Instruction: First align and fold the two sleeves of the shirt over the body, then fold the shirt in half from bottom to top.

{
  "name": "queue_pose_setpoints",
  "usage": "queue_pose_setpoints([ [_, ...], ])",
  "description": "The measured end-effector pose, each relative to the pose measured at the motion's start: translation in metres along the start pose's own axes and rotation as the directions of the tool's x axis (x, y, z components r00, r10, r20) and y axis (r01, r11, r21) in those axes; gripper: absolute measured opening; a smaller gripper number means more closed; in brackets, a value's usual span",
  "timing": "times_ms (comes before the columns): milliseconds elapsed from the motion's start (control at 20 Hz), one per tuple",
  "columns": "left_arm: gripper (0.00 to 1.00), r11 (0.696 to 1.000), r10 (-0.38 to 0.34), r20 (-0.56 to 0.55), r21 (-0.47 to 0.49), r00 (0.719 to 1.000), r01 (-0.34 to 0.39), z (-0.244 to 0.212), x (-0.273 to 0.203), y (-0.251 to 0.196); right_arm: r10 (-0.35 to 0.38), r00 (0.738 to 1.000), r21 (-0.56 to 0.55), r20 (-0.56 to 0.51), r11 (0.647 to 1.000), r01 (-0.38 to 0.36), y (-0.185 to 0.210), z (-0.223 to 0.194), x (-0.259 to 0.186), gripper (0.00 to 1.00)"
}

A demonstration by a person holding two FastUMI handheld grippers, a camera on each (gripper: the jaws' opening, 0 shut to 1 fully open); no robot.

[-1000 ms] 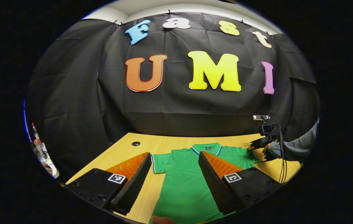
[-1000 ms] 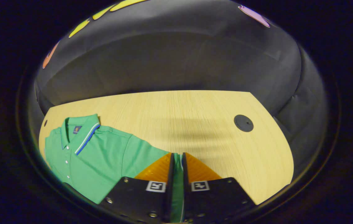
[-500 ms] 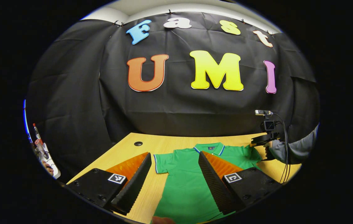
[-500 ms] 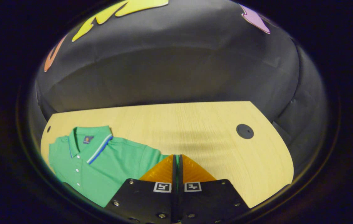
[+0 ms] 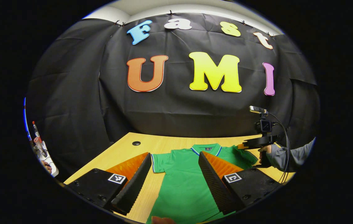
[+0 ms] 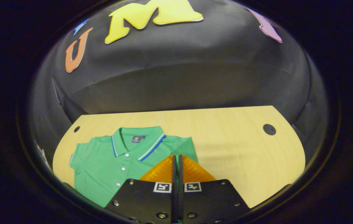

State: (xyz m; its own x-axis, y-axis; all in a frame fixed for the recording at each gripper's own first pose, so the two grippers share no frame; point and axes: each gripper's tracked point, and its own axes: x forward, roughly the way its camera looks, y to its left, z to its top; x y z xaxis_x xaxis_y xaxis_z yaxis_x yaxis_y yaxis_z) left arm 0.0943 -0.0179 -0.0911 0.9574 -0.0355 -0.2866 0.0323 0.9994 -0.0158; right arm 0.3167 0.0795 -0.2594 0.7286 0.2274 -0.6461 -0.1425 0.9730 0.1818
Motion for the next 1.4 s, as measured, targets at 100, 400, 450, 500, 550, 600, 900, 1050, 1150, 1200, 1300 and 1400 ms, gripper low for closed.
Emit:
queue_pose_setpoints([
  [100,0.98,1.0,0.008,-0.001,0.0,1.0,-0.008,-0.001,-0.002,0.004,0.026,1.0,-0.011,-0.01,1.0,-0.026,0.02,-0.008,0.0,0.01],
  [400,0.98,0.999,0.043,-0.004,0.001,0.999,-0.043,-0.001,-0.008,0.02,0.059,0.998,-0.019,-0.038,0.998,-0.06,0.053,-0.027,0.005,0.01],
  [450,0.98,0.999,0.05,-0.007,0.0,0.999,-0.05,-0.002,-0.008,0.022,0.064,0.997,-0.016,-0.045,0.998,-0.065,0.056,-0.03,0.006,0.01],
  [500,0.98,0.998,0.059,-0.005,-0.002,0.998,-0.059,-0.002,-0.009,0.024,0.07,0.996,-0.014,-0.05,0.997,-0.071,0.059,-0.033,0.007,0.01],
  [550,0.98,0.998,0.062,-0.003,-0.004,0.998,-0.062,-0.001,-0.01,0.026,0.079,0.996,-0.016,-0.049,0.997,-0.08,0.062,-0.035,0.009,0.01],
  [600,0.98,0.998,0.068,-0.006,-0.003,0.998,-0.068,-0.002,-0.009,0.027,0.097,0.993,-0.018,-0.069,0.995,-0.099,0.065,-0.039,0.011,0.01],
  [900,0.98,0.997,0.078,-0.023,0.01,0.997,-0.078,-0.011,0.02,0.034,0.111,0.993,-0.04,-0.045,0.993,-0.113,0.054,-0.041,-0.003,0.94],
  [1050,0.98,0.997,0.073,-0.048,0.005,0.996,-0.073,-0.023,0.053,0.038,0.094,0.995,-0.049,0.011,0.994,-0.094,0.036,-0.028,-0.02,0.95],
  [1150,0.98,0.997,0.077,-0.054,0.011,0.996,-0.077,-0.028,0.081,0.043,0.08,0.995,-0.068,0.064,0.995,-0.076,0.02,-0.016,-0.041,0.96],
  [1200,0.98,0.996,0.084,-0.06,0.022,0.995,-0.083,-0.032,0.096,0.047,0.079,0.993,-0.072,0.083,0.995,-0.073,0.013,-0.013,-0.052,0.96],
  [1300,0.98,0.996,0.082,-0.066,0.024,0.994,-0.081,-0.034,0.126,0.05,0.078,0.991,-0.077,0.11,0.995,-0.07,-0.002,-0.011,-0.073,0.95],
  [1400,0.98,0.997,0.082,-0.096,0.021,0.992,-0.08,-0.041,0.159,0.051,0.071,0.99,-0.081,0.125,0.995,-0.061,-0.018,-0.015,-0.094,0.95],
])
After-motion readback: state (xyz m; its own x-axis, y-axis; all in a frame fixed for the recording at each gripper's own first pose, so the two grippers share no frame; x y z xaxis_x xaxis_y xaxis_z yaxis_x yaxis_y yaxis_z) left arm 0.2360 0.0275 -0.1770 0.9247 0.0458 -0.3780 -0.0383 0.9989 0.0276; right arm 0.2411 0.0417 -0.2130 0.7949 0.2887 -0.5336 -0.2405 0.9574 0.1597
